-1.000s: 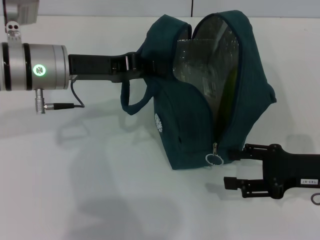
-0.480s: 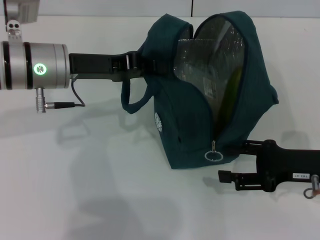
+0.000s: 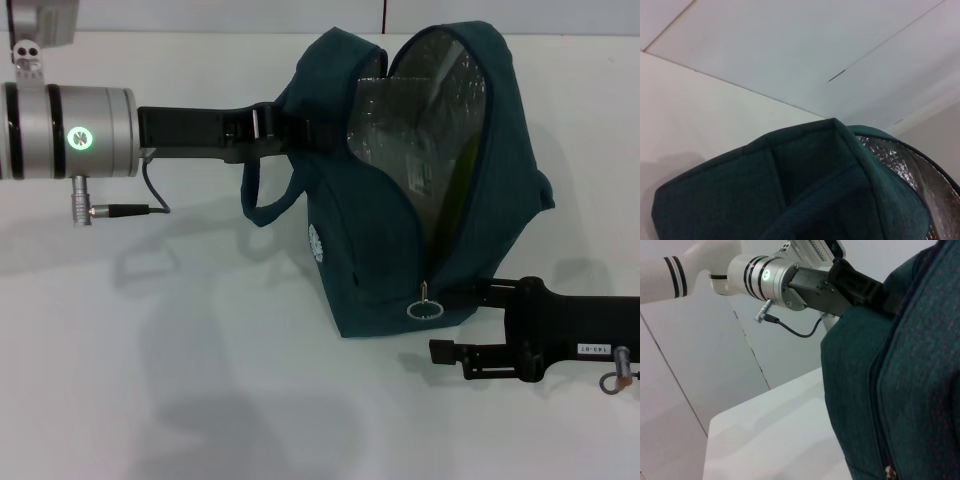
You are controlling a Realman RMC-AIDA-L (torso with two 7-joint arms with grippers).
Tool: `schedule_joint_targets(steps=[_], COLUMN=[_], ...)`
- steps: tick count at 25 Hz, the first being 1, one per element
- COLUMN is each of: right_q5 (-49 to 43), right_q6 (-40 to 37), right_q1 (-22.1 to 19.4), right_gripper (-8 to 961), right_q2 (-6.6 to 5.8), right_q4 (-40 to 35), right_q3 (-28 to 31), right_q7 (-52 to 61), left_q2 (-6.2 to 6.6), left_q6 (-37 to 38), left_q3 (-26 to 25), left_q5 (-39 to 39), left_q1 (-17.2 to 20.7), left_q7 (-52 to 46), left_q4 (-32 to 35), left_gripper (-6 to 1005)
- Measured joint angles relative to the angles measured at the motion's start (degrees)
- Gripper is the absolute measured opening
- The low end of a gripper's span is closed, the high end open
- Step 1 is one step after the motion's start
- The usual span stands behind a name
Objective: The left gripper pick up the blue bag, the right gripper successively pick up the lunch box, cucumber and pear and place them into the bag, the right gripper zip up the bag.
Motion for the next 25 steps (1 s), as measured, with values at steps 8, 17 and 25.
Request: schedule_joint_targets(steps=[8, 17, 25], right_q5=[0.41, 1.97, 5.0], right_q6=[0.01, 0.49, 1.71], right_q1=[0.38, 0.49, 0.48], right_gripper=[748, 720, 659], right_q2=[0.0, 0.0, 0.0], right_q4=[0.83, 0.9, 0.91], right_q3=[-0.23, -1.49, -4.98], right_q7=[-0.07, -0.15, -0.6], left_q2=[0.0, 0.0, 0.0], left_q6=[0.0, 0.0, 0.17], left_q3=[0.0, 0.0, 0.0], left_q5=[-0.61, -0.61, -0.61], left_q1=[0.22, 0.38, 0.38], left_q7=[0.18, 0.18, 0.18], left_q4=[0.0, 0.0, 0.01], left_gripper=[58, 58, 57])
